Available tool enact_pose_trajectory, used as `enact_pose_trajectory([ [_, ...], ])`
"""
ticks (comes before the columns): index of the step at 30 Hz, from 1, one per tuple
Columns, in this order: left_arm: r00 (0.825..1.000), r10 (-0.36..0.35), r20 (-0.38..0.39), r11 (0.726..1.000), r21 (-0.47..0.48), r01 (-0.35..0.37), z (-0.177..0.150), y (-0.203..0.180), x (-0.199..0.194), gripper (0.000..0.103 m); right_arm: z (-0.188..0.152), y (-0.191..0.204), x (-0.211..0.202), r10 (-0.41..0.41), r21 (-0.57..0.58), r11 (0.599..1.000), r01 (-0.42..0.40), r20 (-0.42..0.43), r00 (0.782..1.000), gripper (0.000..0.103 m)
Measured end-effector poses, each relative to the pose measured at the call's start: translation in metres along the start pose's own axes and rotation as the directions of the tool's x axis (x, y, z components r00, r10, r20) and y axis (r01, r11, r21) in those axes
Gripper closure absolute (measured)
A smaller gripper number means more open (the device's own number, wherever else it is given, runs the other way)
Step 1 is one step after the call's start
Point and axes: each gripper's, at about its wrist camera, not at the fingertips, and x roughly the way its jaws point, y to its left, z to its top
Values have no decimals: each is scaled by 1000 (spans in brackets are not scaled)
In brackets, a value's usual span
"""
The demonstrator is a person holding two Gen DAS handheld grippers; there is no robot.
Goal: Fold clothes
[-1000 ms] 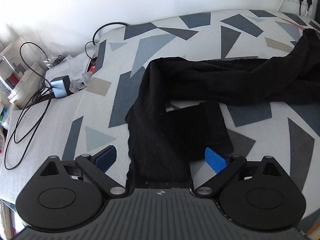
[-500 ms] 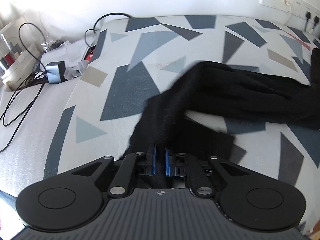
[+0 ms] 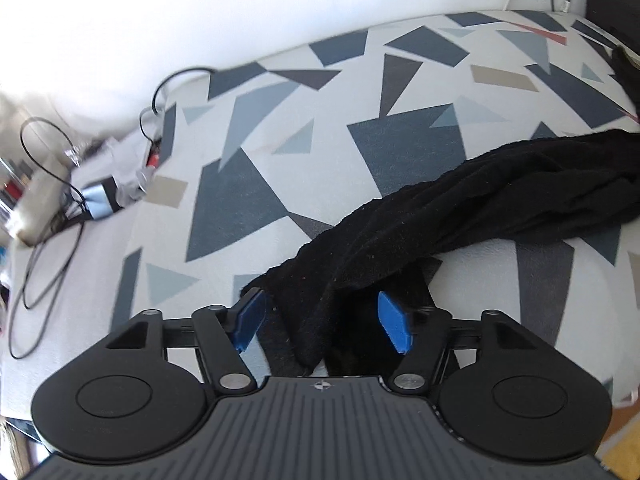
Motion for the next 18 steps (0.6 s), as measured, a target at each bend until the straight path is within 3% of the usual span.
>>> enact_pose_trajectory([
  [4, 999, -37, 15, 999, 14, 37, -12, -2, -18, 38, -10, 15, -18, 136, -49, 989, -140, -77, 988, 65],
  [8, 994, -106, 17, 994, 39, 105, -22, -13, -24, 38, -39, 39, -19, 248, -120, 953, -276, -208, 946, 65],
  [14, 993, -119, -7, 991, 58, 120, -29, -30, -8, 38, -64, 61, -7, 296, -122, 928, -351, -328, 897, 65],
  [16, 993, -118, -15, 992, 43, 119, -32, -28, -4, 43, -68, 68, -5, 292, -138, 925, -354, -337, 895, 66],
  [18, 992, -122, -15, 992, 13, 122, -33, -23, -3, 79, -70, 73, -6, 296, -140, 922, -360, -342, 892, 66],
])
